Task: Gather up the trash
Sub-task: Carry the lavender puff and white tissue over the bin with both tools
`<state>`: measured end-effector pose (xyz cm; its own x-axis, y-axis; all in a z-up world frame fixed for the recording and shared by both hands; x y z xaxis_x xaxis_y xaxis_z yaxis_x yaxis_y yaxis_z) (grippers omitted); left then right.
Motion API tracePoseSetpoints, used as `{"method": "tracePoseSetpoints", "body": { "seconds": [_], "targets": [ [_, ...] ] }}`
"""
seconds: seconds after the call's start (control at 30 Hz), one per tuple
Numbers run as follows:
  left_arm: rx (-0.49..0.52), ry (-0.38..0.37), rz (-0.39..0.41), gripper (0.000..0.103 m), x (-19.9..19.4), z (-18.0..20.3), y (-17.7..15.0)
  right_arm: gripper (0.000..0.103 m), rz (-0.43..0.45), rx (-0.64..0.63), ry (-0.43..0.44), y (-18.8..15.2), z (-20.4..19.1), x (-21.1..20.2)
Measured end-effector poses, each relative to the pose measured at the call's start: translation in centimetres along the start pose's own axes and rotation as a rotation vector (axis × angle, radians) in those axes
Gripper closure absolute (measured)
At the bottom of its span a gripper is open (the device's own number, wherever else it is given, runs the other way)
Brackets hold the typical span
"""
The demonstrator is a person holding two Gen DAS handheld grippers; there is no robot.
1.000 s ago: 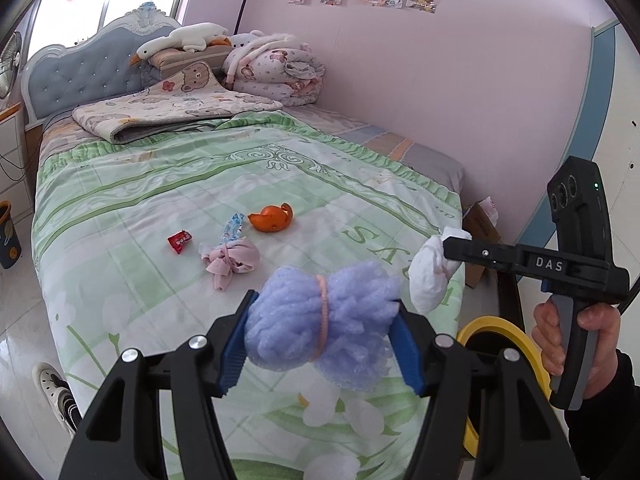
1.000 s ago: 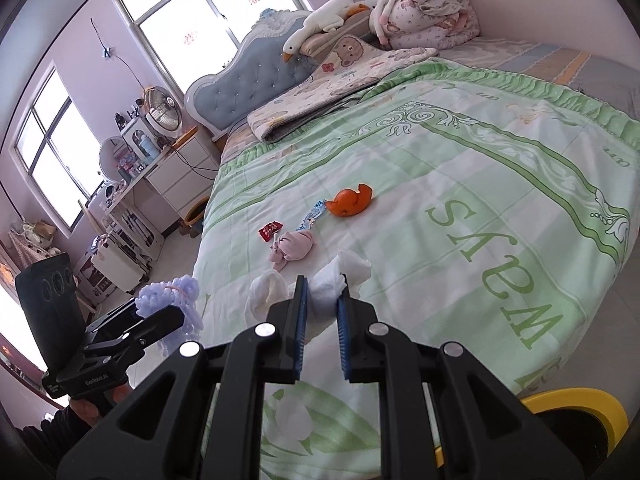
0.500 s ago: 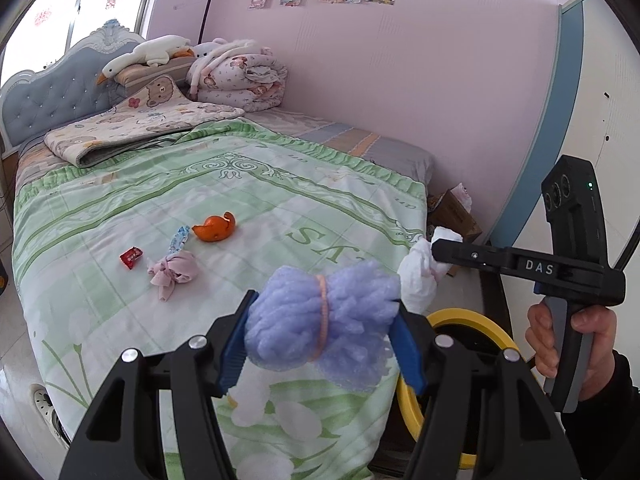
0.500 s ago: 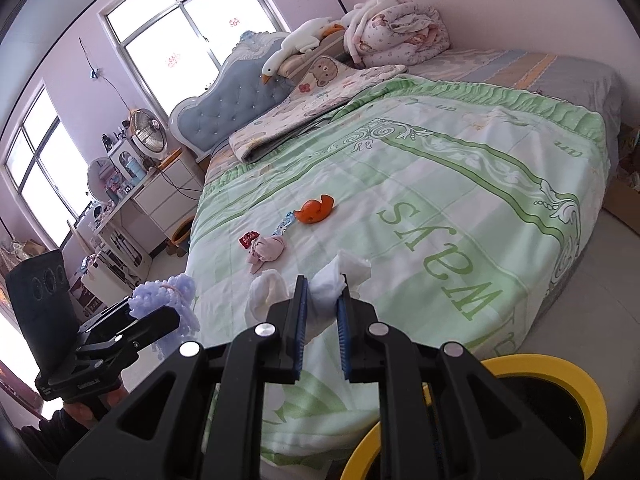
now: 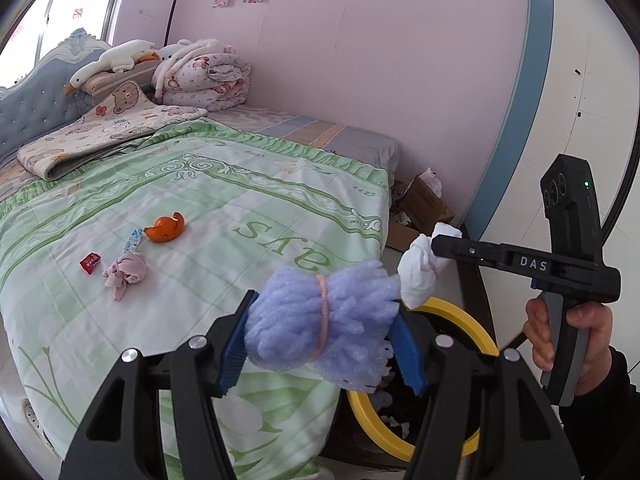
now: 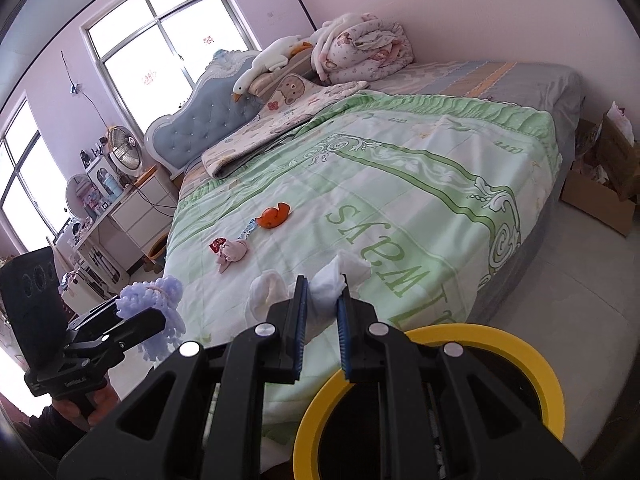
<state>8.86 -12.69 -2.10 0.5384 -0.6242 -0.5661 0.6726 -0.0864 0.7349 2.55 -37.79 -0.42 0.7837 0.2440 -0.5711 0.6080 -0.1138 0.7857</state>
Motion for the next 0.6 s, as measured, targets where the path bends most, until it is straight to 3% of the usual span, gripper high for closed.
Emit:
{"method": "tracePoseSetpoints", "body": {
  "seconds": [0.6],
  "targets": [
    [0.094,-0.024,-0.092,0.044,2.4,5.1,-3.4,0.090,0.004,0.057,-0.037,-3.7,3.2,-3.1]
  ]
}}
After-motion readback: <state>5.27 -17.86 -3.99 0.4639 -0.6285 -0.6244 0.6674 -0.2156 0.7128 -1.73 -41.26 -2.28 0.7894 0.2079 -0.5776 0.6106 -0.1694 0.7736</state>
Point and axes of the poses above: each gripper's, at about its wrist camera, not at the fingertips, and x roughly the way its jaws point, z to its right, y to its top, the point moved 2 cm from there along x, roughly the way its jaws point, and after that the axes turned 13 degrees about -x, right-handed, at the moved point
